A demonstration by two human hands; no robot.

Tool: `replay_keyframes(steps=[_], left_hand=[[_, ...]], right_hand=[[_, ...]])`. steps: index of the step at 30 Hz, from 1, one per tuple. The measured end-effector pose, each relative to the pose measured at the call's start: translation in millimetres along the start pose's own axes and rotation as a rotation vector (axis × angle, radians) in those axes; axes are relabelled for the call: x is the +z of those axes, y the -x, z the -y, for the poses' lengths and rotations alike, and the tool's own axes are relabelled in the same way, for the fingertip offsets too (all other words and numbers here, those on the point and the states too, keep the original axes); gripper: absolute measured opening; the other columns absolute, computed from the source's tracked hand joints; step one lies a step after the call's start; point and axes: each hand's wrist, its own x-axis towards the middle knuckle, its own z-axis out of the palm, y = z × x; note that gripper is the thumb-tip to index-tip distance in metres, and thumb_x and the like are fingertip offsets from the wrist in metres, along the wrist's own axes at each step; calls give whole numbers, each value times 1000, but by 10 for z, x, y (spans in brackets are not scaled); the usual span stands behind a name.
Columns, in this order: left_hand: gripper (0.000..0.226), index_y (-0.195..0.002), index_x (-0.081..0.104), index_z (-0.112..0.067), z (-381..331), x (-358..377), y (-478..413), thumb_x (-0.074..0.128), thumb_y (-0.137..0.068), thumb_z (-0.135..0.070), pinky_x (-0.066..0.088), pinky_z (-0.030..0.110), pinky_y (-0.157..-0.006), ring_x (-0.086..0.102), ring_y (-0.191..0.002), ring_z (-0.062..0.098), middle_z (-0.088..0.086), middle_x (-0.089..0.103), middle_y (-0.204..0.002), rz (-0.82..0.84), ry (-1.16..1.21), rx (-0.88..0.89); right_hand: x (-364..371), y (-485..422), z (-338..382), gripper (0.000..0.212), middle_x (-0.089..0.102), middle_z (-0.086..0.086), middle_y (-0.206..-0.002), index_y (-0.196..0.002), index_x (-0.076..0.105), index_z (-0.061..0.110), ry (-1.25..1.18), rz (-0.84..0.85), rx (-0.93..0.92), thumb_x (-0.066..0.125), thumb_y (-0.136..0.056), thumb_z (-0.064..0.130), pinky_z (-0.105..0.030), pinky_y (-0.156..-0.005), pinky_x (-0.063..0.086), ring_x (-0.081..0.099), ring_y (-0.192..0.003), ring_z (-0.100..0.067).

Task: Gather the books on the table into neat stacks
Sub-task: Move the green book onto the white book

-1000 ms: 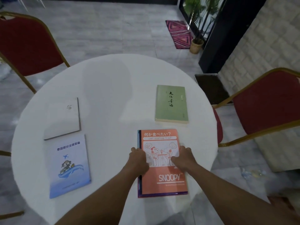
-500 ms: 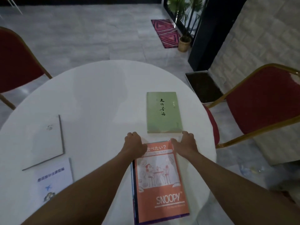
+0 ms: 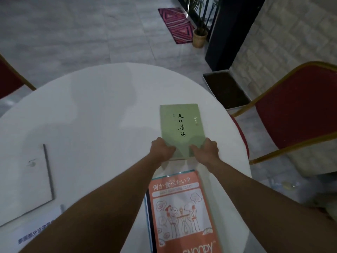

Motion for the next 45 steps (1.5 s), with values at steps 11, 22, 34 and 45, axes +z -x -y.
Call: replay_keyframes(steps=[11,22,34,45], left_hand=[[40,-122,62,1,372,-500,-12,53,-83,-6,57,44,-93,64,-106,35,19,63,-121,-89,304,-185],[42,-128,50,2,1511,-1408,686,50,-87,-10,51,48,-99,52,-121,39,24,52,-129,-280,43,-153],[44,-131,45,1,2140,-1464,1079,53,-92,-17,44,38,-100,50,-121,40,24,40,-133,-245,-273,-219],[45,-133,42,3,2342,-1179,1606,53,-94,-16,45,42,-100,51,-118,42,24,38,-132,-216,-312,-182]], right_hand=[[250,240,470,53,49,-15,-130,-127,56,6,-27,156,-14,72,-79,22,-44,-96,57,59,-115,-36],[1125,1137,1108,59,45,-15,-134,-132,45,3,225,413,-270,76,-84,19,-31,-86,54,59,-111,-30],[1503,1696,955,38,58,-14,-126,-115,59,11,776,317,-520,65,-84,31,-39,-96,40,44,-121,-34],[1312,2081,575,26,58,-15,-117,-105,61,12,946,333,-669,58,-87,30,-40,-98,38,40,-114,-33]])
